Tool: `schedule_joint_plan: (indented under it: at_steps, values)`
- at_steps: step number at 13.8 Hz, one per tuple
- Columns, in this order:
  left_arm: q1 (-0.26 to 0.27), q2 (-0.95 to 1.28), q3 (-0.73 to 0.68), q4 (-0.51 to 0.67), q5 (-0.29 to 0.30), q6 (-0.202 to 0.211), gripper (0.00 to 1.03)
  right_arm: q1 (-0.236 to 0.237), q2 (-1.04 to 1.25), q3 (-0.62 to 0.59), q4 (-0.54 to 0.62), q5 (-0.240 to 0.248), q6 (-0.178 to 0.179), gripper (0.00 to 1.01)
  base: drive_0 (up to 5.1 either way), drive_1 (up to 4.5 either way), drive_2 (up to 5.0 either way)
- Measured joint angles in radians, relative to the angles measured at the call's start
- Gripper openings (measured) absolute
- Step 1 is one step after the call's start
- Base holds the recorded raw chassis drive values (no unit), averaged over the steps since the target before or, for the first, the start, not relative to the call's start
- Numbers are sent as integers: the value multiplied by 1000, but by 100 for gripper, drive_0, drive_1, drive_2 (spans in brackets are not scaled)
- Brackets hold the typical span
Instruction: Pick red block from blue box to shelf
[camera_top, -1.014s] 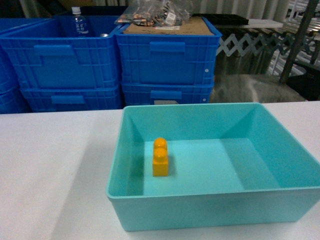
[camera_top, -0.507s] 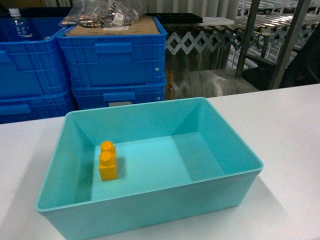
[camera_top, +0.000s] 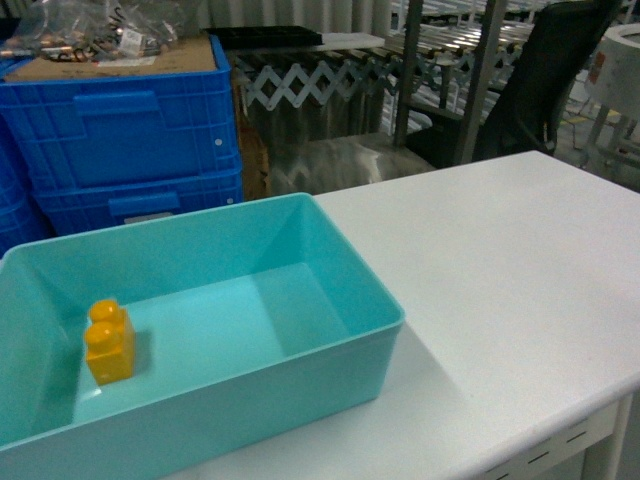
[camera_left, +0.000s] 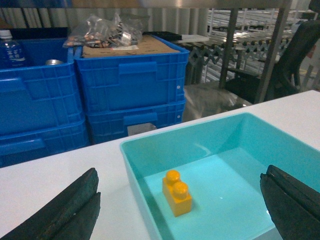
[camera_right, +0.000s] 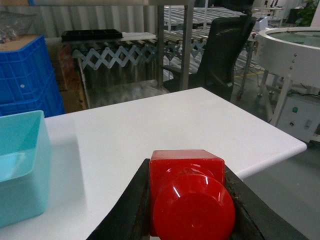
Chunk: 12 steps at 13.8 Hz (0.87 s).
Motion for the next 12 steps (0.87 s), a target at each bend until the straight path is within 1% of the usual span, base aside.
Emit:
schedule_joint_plan:
  at_steps: [12]
  values:
    - [0,0,0,0,0,0,98,0,0,0,0,0,0,28,-160,-160,-160]
